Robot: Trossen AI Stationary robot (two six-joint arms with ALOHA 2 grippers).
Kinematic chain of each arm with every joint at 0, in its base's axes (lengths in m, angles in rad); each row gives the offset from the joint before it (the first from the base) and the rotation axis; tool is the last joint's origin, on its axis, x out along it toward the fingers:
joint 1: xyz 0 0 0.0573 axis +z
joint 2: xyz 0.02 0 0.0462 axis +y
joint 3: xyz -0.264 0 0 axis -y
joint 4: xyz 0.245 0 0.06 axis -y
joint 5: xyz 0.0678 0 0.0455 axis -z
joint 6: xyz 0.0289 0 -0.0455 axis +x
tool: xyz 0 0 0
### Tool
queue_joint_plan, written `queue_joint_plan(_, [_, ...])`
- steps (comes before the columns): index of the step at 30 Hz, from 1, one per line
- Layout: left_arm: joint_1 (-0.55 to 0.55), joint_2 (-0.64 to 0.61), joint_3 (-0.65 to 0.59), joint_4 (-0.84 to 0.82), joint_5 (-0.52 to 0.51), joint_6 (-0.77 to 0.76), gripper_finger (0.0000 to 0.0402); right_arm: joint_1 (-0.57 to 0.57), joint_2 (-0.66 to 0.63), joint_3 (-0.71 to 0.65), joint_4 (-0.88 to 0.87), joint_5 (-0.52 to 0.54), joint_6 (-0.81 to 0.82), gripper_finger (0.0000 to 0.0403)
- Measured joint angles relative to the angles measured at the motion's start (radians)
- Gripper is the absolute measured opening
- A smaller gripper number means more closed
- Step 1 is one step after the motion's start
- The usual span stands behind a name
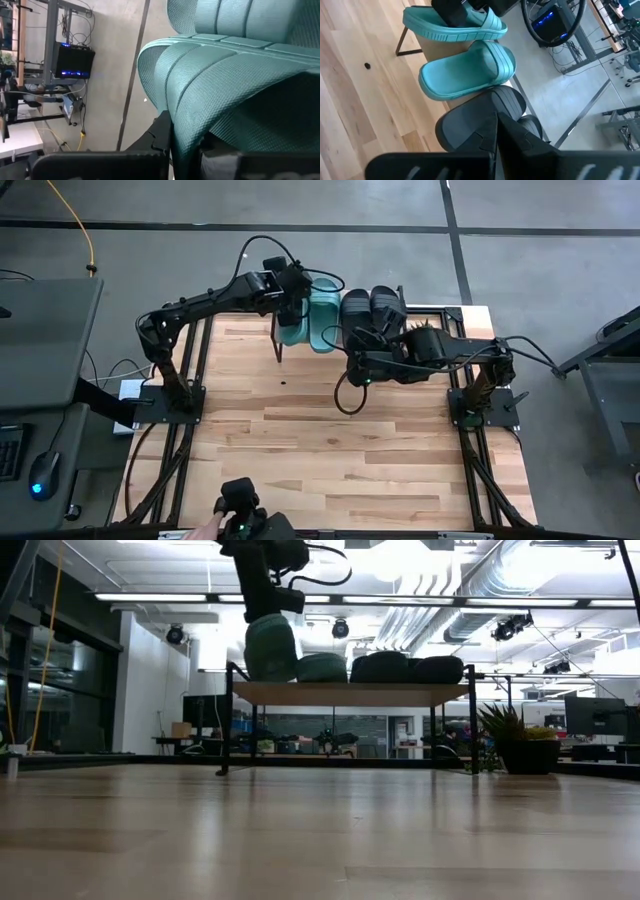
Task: Pick and place slides into the shelf
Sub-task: Put the green slide on the shelf
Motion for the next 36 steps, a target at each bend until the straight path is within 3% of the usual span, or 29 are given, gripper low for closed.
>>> queue_joint_plan(11, [0.0,-0.001,-0.176,0.143,-0.049,0.03,0.0012,0.0,0.0,0.0,0.011,-0.002,0.0,0.0])
queue_joint_plan(26, [0.005,-0.006,-0.189,0.171,-0.048,0.051,0.0017,0.0,0.0,0.0,0.013,-0.004,0.0,0.0])
queue_joint_plan(30, [0.01,0.001,-0.193,0.186,-0.04,0.049,0.0051,0.0,0.0,0.0,0.013,-0.004,0.0,0.0])
queue_joint_plan(36, [0.011,0.001,-0.194,0.207,-0.058,0.068,0.0141,0.0,-0.001,0.001,0.013,-0.004,-0.004,0.0])
